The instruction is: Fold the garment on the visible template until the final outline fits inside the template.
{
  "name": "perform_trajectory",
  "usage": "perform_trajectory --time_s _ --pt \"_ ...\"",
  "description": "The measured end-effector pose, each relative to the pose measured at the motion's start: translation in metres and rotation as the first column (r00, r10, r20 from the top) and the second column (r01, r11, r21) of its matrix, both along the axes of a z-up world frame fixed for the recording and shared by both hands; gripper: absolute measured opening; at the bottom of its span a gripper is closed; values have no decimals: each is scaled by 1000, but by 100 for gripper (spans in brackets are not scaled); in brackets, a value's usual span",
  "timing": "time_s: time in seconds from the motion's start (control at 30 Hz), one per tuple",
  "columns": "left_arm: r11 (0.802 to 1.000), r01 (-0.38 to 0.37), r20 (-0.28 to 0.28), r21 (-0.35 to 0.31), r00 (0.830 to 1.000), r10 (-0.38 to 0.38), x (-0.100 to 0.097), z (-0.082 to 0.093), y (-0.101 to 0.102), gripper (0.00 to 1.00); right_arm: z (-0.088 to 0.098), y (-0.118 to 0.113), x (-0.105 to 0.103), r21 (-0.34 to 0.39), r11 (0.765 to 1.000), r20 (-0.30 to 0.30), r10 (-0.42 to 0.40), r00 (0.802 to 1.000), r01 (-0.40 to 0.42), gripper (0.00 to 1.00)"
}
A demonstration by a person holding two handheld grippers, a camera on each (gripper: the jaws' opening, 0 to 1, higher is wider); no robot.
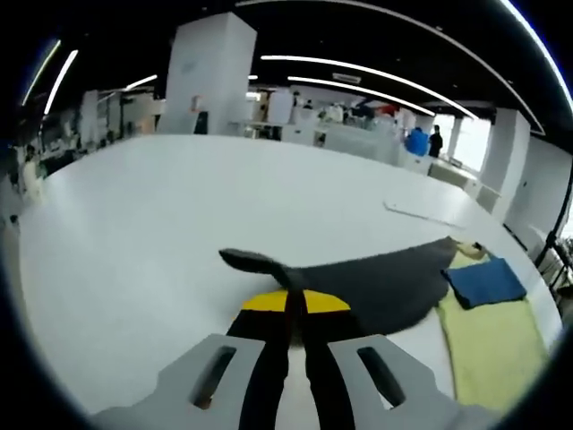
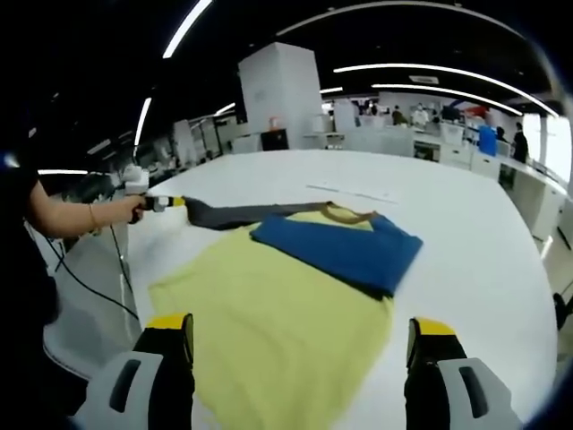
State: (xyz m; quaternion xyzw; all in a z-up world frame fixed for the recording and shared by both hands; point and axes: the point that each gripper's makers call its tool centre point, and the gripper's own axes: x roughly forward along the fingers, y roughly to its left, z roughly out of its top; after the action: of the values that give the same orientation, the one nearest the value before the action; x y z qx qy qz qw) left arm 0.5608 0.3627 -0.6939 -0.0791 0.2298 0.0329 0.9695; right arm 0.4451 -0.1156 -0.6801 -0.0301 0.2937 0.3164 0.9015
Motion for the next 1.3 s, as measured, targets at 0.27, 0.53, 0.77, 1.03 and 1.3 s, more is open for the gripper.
perform_trajectory --time_s 0.27,0.53,0.77,1.03,1.3 --pt "999 50 25 4 998 -50 9 10 -17 1 2 2 -3 5 1000 2 29 1000 -29 99" --pt "996 83 59 -20 995 -82 20 20 -33 1 6 6 -6 30 999 9 33 999 -33 99" --pt "995 95 87 -42 992 -91 27 29 -48 1 6 8 -8 34 999 6 39 999 -39 99" --pt "989 123 112 -79 987 -114 34 39 -70 1 4 11 -9 35 998 2 48 999 -48 99" --pt "983 167 128 -75 979 -156 40 47 -92 1 2 14 -12 41 998 -2 51 999 -51 99"
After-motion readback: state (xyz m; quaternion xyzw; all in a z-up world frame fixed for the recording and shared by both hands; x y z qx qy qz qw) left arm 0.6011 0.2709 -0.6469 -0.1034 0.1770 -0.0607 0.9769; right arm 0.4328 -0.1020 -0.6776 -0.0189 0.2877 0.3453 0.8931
